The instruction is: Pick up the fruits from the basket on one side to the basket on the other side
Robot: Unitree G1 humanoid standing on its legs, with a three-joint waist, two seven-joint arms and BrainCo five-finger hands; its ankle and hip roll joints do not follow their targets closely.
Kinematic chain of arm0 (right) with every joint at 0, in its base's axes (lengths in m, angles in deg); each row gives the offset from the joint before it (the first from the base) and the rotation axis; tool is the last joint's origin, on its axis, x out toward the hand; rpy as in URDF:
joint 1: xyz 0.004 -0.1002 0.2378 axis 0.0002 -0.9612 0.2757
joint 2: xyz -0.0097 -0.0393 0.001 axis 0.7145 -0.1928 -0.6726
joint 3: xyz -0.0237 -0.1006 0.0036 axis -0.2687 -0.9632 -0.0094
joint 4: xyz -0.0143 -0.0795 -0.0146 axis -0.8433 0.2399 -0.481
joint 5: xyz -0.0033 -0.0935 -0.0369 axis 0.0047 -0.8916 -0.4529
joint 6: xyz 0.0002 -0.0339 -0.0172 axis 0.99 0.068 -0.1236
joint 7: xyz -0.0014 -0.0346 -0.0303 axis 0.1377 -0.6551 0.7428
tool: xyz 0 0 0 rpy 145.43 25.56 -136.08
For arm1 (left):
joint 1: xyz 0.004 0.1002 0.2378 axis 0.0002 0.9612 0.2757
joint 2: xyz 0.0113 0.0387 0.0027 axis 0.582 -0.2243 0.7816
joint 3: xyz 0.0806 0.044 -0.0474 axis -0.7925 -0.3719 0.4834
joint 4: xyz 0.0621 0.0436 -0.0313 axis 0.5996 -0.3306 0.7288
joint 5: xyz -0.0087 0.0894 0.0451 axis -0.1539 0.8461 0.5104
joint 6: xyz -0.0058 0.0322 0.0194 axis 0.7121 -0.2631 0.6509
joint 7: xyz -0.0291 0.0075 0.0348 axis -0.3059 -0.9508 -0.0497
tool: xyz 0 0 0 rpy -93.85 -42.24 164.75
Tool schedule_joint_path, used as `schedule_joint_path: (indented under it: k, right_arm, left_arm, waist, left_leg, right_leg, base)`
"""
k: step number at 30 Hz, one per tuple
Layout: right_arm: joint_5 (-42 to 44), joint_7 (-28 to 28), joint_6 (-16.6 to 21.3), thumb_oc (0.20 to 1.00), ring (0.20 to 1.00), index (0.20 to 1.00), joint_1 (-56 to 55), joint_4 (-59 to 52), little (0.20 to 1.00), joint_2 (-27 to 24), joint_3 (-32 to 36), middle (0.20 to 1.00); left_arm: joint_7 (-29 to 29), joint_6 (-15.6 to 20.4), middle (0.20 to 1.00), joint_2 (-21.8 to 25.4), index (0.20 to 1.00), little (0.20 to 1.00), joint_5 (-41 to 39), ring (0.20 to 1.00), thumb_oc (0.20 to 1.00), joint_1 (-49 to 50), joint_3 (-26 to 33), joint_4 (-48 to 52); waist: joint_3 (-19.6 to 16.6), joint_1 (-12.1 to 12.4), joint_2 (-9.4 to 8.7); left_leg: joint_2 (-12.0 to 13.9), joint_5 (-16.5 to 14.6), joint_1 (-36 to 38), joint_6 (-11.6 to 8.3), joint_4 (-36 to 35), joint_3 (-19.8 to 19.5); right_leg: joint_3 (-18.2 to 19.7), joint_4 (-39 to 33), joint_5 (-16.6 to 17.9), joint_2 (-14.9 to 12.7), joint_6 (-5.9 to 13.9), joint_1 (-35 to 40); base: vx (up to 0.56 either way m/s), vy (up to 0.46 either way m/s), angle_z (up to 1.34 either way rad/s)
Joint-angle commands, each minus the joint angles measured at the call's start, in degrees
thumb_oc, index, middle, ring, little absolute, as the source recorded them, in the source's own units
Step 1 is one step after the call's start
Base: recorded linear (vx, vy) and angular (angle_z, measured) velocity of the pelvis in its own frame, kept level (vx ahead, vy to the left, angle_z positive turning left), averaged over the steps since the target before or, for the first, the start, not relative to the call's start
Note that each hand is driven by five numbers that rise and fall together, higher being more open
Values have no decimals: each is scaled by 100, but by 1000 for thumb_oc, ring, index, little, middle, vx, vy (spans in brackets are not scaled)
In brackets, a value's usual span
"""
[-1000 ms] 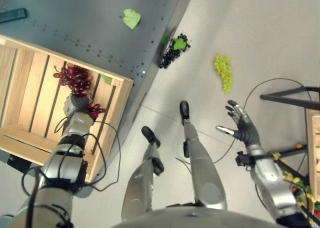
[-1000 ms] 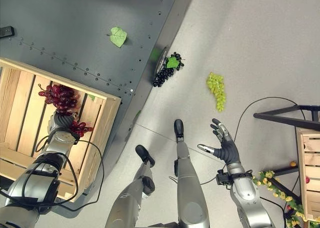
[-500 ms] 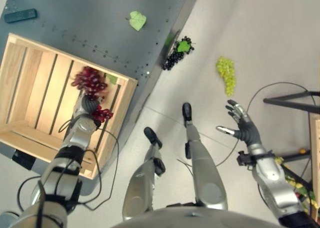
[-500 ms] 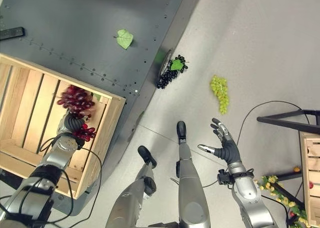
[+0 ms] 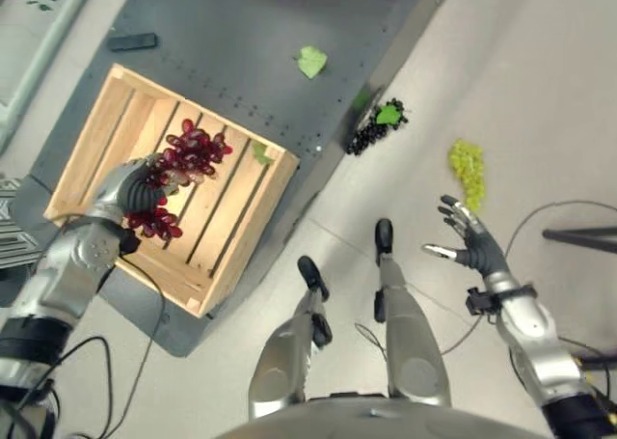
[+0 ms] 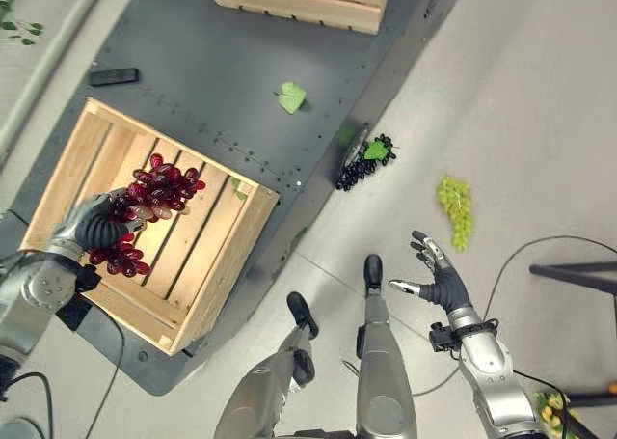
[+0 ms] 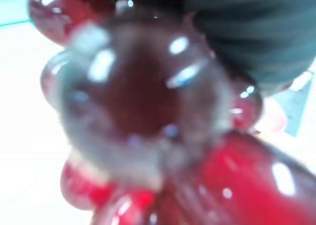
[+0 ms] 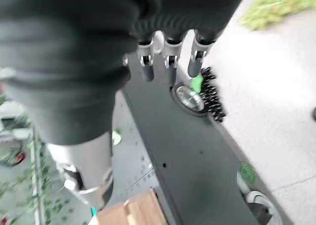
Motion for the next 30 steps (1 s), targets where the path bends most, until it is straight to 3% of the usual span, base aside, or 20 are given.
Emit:
schedule_joint_path:
  k: [1, 6, 13, 18, 23, 30]
  right_arm:
    - [-294, -95, 94, 1000, 1000, 1000, -86, -239, 1000, -171, 41, 1000]
    - [-781, -79, -38, 1000, 1000, 1000, 576, -304, 1000, -530, -253, 1000]
    - [-1165, -166, -358, 1000, 1000, 1000, 1494, -311, 1000, -690, -620, 1000]
    - [-1322, -101, -688, 1000, 1000, 1000, 2637, 43, 1000, -511, -1278, 1000]
    - [-1333, -156, -882, 1000, 1000, 1000, 3015, 130, 1000, -280, -1487, 1000]
    - [-1325, -85, -1135, 1000, 1000, 1000, 3462, 256, 1000, 183, -1723, 1000]
  left_arm:
    - [-6, 200, 200, 318, 200, 200, 193, 200, 200, -242, 212, 71]
    - [-249, 311, 200, 851, 200, 200, 303, 200, 200, -973, -360, 504]
    - [-419, 357, 200, 728, 200, 200, 360, 200, 200, -2093, -1264, 897]
    - [-486, 320, 200, 138, 200, 200, 829, 200, 200, -3297, -2402, 1043]
    - [-527, 290, 200, -356, 200, 200, 1014, 200, 200, -3689, -2706, 1095]
    - [-497, 187, 200, -1446, 200, 200, 1611, 200, 200, -3874, -3119, 639]
  waist:
    - [-599, -43, 85]
    - [-785, 3, 196]
    - [-1019, 104, 273]
    - [-1261, 144, 340]
    - [-1410, 160, 367]
    - [-1672, 116, 463]
  left_leg:
    - [89, 99, -201, -456, 35, -214]
    - [109, 45, 98, -455, 53, -292]
    - [117, -21, 339, -445, 116, -324]
    - [135, -209, 583, -440, 280, -358]
    - [139, -256, 668, -418, 335, -363]
    - [119, -331, 867, -376, 273, -342]
  right_leg:
    - [2, 250, -839, -14, 660, 286]
    - [-95, 199, -917, -16, 671, 631]
    - [-182, 113, -966, -19, 656, 932]
    - [-212, 83, -1089, -12, 636, 1278]
    - [-210, 55, -1109, -15, 615, 1383]
    - [-158, 31, -1162, -20, 609, 1531]
  base:
    - [21, -5, 16]
    - [13, -3, 9]
    - [11, 0, 6]
    - [19, 0, 0]
    - [25, 11, 2]
    - [14, 10, -1]
